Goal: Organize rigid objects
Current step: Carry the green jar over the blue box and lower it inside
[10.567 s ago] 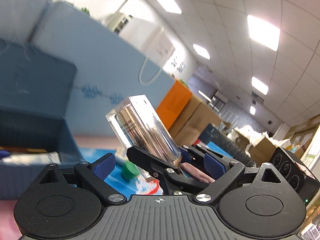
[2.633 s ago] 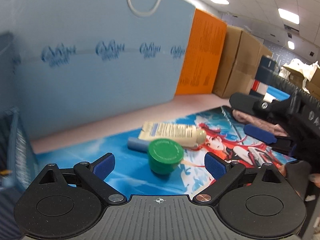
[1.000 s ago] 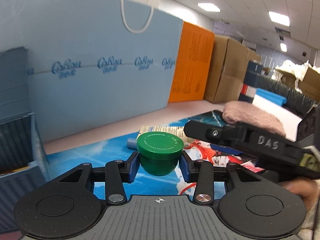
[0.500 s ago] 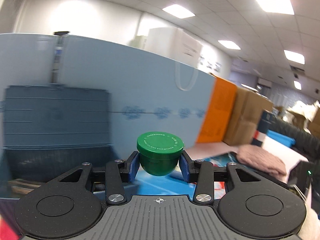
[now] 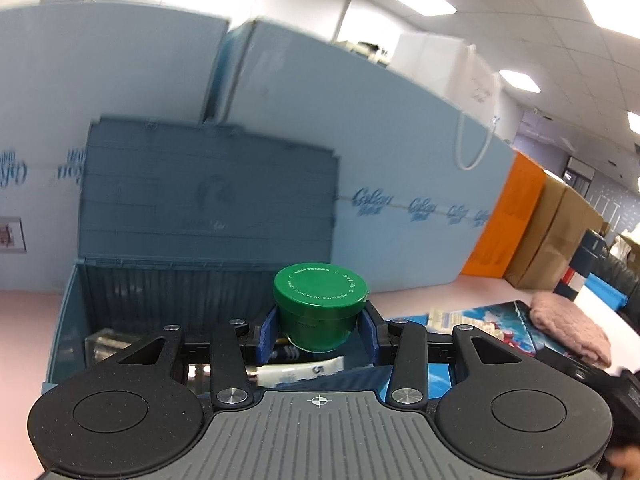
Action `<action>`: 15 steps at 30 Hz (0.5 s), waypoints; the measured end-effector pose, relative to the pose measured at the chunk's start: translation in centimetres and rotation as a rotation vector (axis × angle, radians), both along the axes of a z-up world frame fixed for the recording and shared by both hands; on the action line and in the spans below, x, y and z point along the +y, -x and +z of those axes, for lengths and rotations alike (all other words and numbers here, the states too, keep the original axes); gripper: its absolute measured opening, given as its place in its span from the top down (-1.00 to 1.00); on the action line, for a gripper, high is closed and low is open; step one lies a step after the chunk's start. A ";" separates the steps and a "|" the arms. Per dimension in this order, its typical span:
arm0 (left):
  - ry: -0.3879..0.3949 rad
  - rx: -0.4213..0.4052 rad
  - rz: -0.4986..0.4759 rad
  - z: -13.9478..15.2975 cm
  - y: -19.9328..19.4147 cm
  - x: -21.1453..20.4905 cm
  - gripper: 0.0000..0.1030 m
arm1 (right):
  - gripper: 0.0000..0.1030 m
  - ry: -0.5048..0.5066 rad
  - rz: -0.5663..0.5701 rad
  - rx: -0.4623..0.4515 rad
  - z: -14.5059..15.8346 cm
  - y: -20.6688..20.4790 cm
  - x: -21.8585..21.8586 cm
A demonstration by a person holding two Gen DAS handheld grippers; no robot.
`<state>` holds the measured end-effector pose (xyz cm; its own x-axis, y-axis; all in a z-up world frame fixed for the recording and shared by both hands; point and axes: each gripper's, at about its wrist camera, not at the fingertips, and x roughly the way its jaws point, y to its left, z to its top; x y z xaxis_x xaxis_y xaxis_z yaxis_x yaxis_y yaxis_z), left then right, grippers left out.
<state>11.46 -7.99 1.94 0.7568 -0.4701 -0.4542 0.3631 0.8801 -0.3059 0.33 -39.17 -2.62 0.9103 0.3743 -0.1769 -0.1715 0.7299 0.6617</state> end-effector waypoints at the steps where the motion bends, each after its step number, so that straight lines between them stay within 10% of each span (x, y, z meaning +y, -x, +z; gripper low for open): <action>1: 0.006 0.019 0.003 -0.2 -0.4 0.1 0.22 | -1.00 0.000 0.011 -0.005 0.0 0.1 0.4; 15: -0.139 0.191 0.045 -2.3 -5.2 -2.2 0.22 | -1.00 0.018 0.040 0.038 -0.8 -0.1 1.1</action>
<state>16.68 -10.16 -0.32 0.6694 -0.3612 -0.6492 0.2698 0.9324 -0.2406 0.42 -38.05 -3.46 0.8869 0.4072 -0.2182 -0.1759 0.7344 0.6555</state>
